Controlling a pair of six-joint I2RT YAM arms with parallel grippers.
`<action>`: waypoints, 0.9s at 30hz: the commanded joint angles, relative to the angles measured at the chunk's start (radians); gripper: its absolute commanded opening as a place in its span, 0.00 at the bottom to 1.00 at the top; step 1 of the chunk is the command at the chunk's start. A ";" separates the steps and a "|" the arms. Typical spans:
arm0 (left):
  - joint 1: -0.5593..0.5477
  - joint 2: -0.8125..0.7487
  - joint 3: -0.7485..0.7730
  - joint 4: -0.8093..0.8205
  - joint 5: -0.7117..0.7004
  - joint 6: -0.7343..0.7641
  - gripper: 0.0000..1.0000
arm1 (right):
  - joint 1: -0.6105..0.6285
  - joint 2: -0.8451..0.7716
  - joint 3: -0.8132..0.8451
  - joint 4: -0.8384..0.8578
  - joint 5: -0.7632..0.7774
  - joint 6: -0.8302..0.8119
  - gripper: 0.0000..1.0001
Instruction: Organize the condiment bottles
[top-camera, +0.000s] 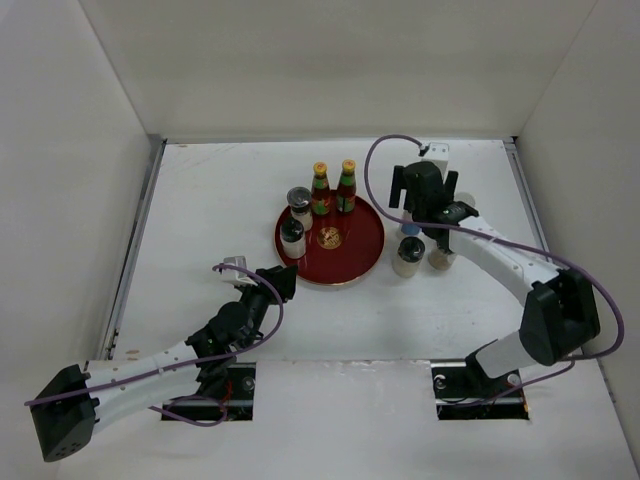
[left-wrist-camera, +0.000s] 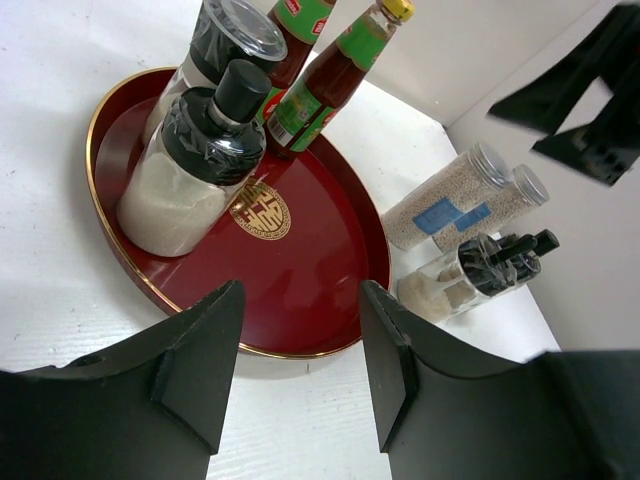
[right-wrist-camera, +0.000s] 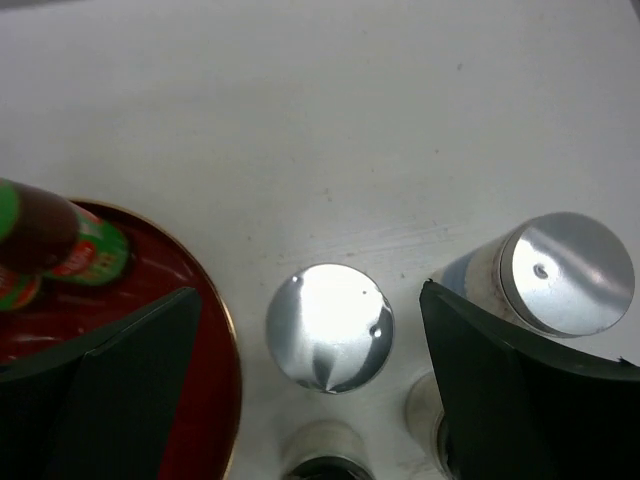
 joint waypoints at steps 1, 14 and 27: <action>0.003 -0.012 -0.021 0.030 0.007 -0.001 0.47 | -0.013 0.019 -0.004 -0.034 0.002 0.021 0.99; 0.005 -0.006 -0.021 0.030 0.010 -0.006 0.47 | -0.047 0.101 0.010 -0.003 -0.055 0.054 0.71; 0.009 -0.004 -0.021 0.031 0.005 -0.006 0.47 | 0.109 -0.078 0.062 0.116 0.040 -0.016 0.55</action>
